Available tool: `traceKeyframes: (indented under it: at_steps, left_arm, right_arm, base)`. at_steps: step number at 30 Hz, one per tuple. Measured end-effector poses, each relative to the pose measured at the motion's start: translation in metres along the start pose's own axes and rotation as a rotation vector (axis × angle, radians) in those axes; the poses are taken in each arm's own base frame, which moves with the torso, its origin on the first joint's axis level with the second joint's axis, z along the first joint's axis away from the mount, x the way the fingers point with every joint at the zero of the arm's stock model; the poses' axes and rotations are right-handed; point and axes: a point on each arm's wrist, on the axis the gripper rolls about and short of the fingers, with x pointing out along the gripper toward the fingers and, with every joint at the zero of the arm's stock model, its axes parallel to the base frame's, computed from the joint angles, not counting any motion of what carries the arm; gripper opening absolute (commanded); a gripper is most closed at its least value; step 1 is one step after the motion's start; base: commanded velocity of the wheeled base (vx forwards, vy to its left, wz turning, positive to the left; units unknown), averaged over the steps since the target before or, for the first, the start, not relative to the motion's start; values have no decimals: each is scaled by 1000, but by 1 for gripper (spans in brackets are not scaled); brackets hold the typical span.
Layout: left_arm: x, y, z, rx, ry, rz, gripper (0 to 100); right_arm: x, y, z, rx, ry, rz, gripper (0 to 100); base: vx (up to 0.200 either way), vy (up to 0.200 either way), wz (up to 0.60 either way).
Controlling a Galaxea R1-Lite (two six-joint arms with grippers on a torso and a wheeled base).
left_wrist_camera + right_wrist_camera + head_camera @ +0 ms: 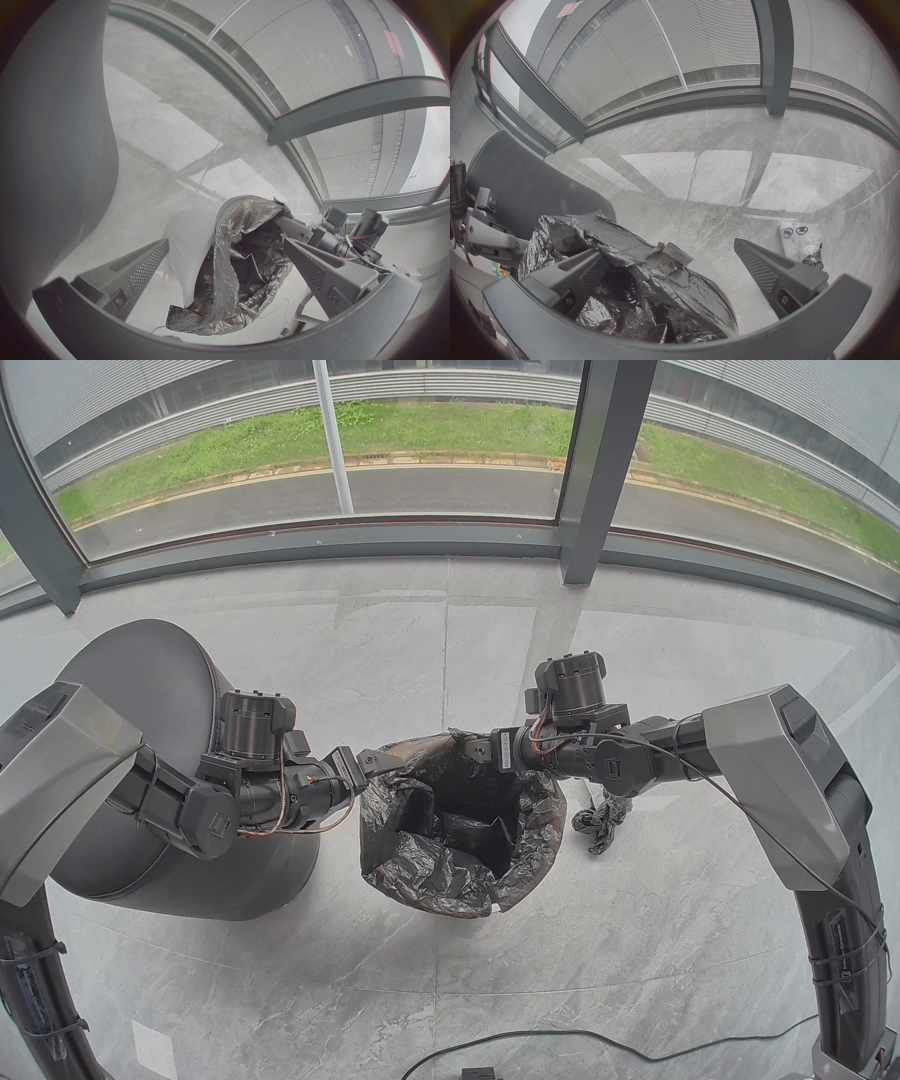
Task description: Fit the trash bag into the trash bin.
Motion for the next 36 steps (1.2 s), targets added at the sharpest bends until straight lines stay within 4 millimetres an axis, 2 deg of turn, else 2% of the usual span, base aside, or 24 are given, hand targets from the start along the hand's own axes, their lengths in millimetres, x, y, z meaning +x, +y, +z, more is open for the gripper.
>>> traceKeyframes:
  at_steps: [4, 12, 24, 36]
  left_arm:
    - [-8, -4, 1, 52, -63, 34, 100]
    - [-9, 1, 0, 343, -216, 148, 100]
    - [-5, 17, -16, 349, -136, 129, 100]
    - [4, 29, -22, 385, -107, 154, 100]
  right_arm:
    - [0, 0, 0, 0, -4, -17, 100]
    - [-1, 3, 1, -2, -8, -23, 100]
    - [-15, 11, 9, -6, -20, -11, 100]
    - [-17, 11, 11, -3, -26, -12, 100]
  base:
    - [0, 0, 0]
    - [0, 0, 0]
    - [0, 0, 0]
    - [0, 0, 0]
